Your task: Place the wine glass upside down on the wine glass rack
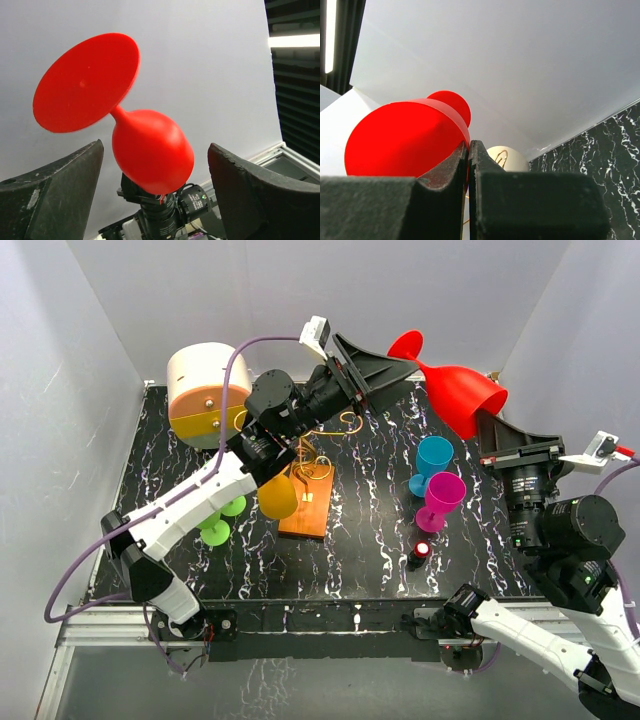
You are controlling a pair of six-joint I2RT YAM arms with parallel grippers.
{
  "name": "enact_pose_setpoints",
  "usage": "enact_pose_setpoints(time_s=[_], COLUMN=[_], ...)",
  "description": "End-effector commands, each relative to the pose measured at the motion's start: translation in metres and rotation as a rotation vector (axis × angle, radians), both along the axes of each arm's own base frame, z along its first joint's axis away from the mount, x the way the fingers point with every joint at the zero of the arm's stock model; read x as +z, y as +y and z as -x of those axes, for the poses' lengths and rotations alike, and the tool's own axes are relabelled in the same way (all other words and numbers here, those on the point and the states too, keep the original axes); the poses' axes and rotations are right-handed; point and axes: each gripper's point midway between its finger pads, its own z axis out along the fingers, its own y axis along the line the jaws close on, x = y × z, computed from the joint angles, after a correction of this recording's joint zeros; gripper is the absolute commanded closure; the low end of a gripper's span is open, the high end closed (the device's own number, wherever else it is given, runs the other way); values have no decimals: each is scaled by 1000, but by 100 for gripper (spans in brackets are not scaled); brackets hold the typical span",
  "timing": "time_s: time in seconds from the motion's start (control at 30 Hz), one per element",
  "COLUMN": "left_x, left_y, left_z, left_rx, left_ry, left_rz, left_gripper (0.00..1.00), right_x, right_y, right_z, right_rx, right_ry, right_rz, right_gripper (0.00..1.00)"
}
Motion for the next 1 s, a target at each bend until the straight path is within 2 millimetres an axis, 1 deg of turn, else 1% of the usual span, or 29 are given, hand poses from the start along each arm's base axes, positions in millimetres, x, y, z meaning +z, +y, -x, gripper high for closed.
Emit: enact_pose_setpoints(time_s=[0.0, 0.07, 0.17, 0.3, 0.33, 0.43, 0.53, 0.67, 0.83, 0.97], left_x=[10, 12, 15, 19, 24, 29, 36, 43, 49, 57], left_y=[-2, -5, -7, 0, 5, 12, 18, 23, 25, 28], left_z=[-2, -2, 0, -1, 0, -3, -3, -3, -3, 1], left_rx=[-9, -24, -34, 0, 12, 63, 83, 99, 106, 90], left_ry=[49, 45, 33, 30, 23, 12, -2, -17, -26, -45], left_rz=[54, 74, 68, 69, 82, 88, 106, 128, 146, 206], left_gripper=[19, 25, 38, 49, 51, 58, 64, 66, 66, 65], right_x=[11, 10, 11, 8, 7, 4, 1, -1, -2, -3], right_y=[10, 13, 14, 21, 21, 24, 26, 34, 47, 57], right_z=[5, 5, 6, 7, 7, 8, 9, 11, 15, 20], right_rx=[70, 84, 101, 133, 139, 152, 169, 207, 269, 321], right_ry=[-46, -46, -52, -52, -52, -50, -49, -55, -84, -116], right_rz=[-65, -72, -84, -83, -85, -85, -84, -63, -23, 2], right_gripper=[100, 100, 100, 100, 100, 100, 100, 100, 100, 100])
